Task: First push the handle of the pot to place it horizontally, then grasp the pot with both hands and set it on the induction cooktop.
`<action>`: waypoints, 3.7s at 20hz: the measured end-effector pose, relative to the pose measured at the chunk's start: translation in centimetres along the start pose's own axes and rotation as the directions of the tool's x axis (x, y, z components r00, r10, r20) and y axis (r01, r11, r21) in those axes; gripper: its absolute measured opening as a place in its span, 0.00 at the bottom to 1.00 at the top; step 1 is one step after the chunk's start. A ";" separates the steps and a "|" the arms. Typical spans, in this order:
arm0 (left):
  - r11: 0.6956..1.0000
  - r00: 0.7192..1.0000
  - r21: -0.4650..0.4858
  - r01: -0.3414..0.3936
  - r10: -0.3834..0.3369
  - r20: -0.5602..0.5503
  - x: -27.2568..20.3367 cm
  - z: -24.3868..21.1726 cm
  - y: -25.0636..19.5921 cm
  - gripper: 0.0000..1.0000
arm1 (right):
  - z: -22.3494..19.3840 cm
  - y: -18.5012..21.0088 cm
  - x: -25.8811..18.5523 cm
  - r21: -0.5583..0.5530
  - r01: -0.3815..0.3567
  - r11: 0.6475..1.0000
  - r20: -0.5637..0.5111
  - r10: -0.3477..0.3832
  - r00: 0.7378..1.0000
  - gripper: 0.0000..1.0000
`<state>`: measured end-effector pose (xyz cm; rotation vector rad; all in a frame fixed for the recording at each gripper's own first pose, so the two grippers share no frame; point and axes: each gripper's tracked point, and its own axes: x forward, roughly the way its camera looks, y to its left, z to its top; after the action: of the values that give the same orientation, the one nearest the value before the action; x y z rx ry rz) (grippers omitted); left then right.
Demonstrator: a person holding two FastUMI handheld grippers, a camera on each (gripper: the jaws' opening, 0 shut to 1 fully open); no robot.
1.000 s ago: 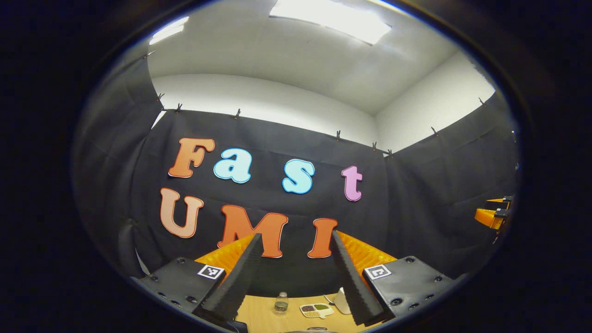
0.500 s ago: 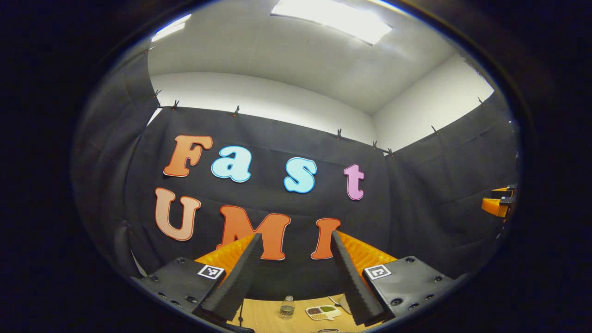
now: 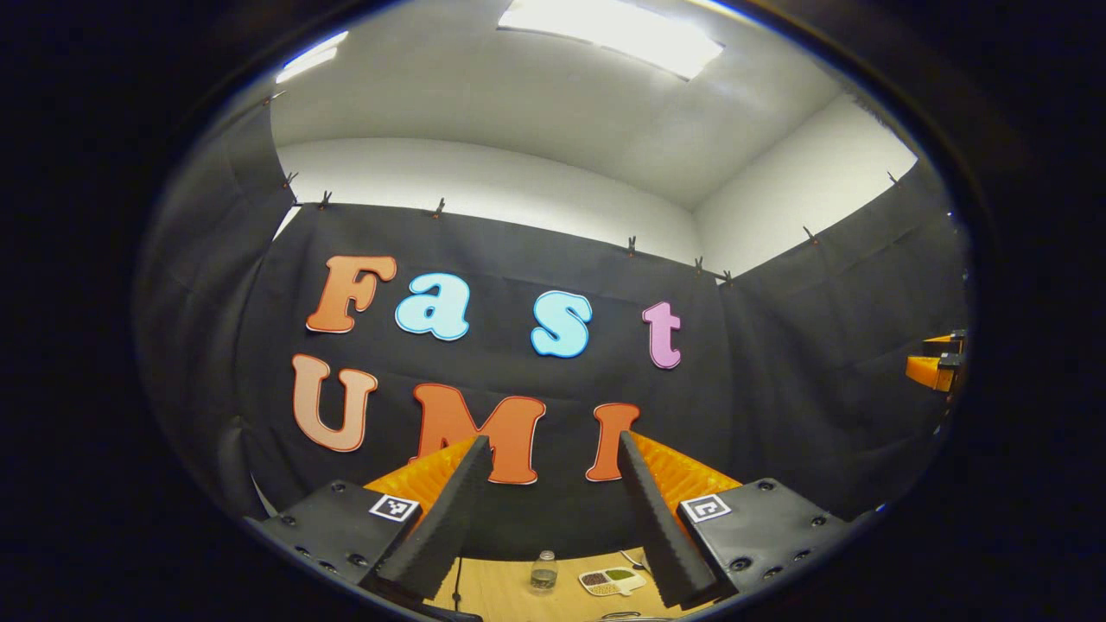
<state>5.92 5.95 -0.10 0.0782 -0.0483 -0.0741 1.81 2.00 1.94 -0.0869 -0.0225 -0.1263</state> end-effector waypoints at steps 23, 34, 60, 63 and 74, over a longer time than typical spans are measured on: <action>0.986 0.540 -0.167 -0.013 -0.134 -0.831 -11.0 -29.7 -8.3 0.07 | -5.1 -3.9 -1.5 -0.009 -0.021 1.000 -0.075 0.020 0.997 0.95; 0.974 0.053 -0.170 -0.148 -0.164 -0.985 -23.1 -39.8 -10.4 0.08 | -7.1 -5.9 -1.7 0.001 0.013 1.000 -0.116 -0.013 0.993 0.95; 0.941 -0.301 -0.099 -0.322 -0.201 -0.932 -33.9 -47.7 -10.9 0.08 | -9.9 -6.6 -2.7 0.007 0.042 0.999 -0.189 -0.040 0.981 0.95; 0.934 -0.299 -0.095 -0.345 -0.205 -0.932 -33.3 -48.0 -10.6 0.08 | -10.4 -6.5 -2.8 0.007 0.047 0.999 -0.202 -0.044 0.978 0.95; 0.952 -0.298 -0.024 -0.305 -0.119 -0.947 -33.0 -48.9 -8.6 0.08 | -11.7 -5.8 -2.9 0.012 0.052 0.999 -0.238 -0.047 0.970 0.95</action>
<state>-25.08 3.65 -51.01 -0.1895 1.8241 0.2016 -1.58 -4.44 -9.28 -0.0530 0.2138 -0.1859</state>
